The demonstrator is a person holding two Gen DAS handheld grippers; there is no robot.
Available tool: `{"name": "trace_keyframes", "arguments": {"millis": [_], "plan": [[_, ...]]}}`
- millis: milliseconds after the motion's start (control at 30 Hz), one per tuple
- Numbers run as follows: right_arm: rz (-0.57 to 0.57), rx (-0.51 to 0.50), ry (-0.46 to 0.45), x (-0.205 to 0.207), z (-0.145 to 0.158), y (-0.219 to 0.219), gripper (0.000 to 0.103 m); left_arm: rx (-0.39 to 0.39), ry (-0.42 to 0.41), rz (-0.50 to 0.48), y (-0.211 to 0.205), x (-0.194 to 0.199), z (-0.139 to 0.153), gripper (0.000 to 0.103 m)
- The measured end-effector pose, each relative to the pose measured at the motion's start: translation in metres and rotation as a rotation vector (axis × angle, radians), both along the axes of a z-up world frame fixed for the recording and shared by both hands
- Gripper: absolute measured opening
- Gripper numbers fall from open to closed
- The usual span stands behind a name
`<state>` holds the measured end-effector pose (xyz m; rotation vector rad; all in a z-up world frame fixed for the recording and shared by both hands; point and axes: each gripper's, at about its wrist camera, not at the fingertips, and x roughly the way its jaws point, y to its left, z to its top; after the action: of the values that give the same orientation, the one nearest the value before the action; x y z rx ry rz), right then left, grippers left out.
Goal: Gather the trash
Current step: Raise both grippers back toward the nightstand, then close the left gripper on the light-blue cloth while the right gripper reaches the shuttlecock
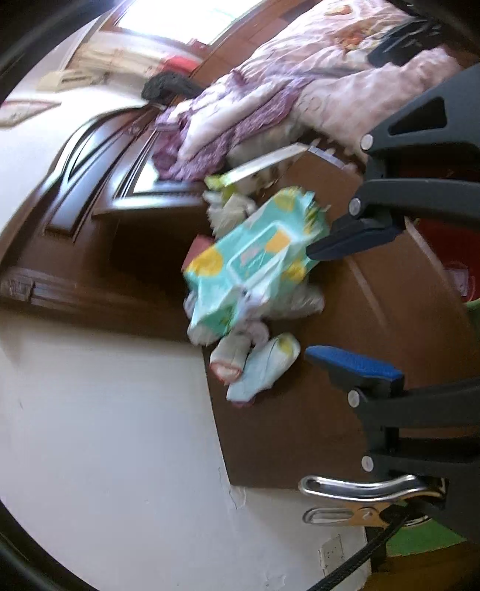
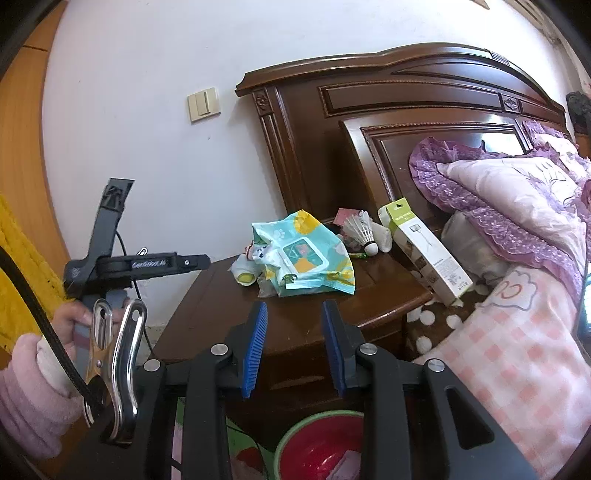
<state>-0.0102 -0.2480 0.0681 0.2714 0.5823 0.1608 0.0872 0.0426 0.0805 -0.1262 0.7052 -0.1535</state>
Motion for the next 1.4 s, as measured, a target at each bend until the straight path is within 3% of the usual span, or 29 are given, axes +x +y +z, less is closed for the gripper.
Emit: {"name": "trace_keyframes", "arguments": {"millis": [100, 433, 700, 867, 1067, 1133, 1200, 1267, 1400], "plan": [[0.01, -0.005, 0.003, 0.009, -0.002, 0.001, 0.032, 0.027, -0.013, 0.038, 0.008, 0.019, -0.002, 0.05], [0.023, -0.005, 0.023, 0.038, -0.013, -0.004, 0.032, -0.037, 0.102, 0.136, 0.028, 0.088, -0.035, 0.053], [0.033, -0.018, 0.052, 0.059, -0.028, -0.006, 0.032, -0.169, 0.193, 0.196, 0.043, 0.121, -0.073, 0.053], [0.036, -0.031, 0.07, 0.072, -0.036, -0.007, 0.032, -0.305, 0.191, 0.208, 0.048, 0.131, -0.082, 0.054], [0.005, -0.066, 0.094, 0.091, -0.041, -0.018, 0.032, -0.353, 0.18, 0.199, 0.046, 0.142, -0.091, 0.054], [-0.013, -0.08, 0.105, 0.099, -0.043, -0.025, 0.032, -0.367, 0.184, 0.19, 0.047, 0.146, -0.098, 0.047], [-0.031, -0.101, 0.113, 0.108, -0.044, -0.03, 0.032, -0.384, 0.18, 0.183, 0.048, 0.148, -0.105, 0.032], [-0.042, -0.127, 0.119, 0.119, -0.045, -0.036, 0.032, -0.384, 0.16, 0.177, 0.048, 0.146, -0.108, 0.03], [-0.058, -0.174, 0.145, 0.151, -0.053, -0.045, 0.032, -0.463, 0.16, 0.147, 0.055, 0.147, -0.117, 0.025]]}}
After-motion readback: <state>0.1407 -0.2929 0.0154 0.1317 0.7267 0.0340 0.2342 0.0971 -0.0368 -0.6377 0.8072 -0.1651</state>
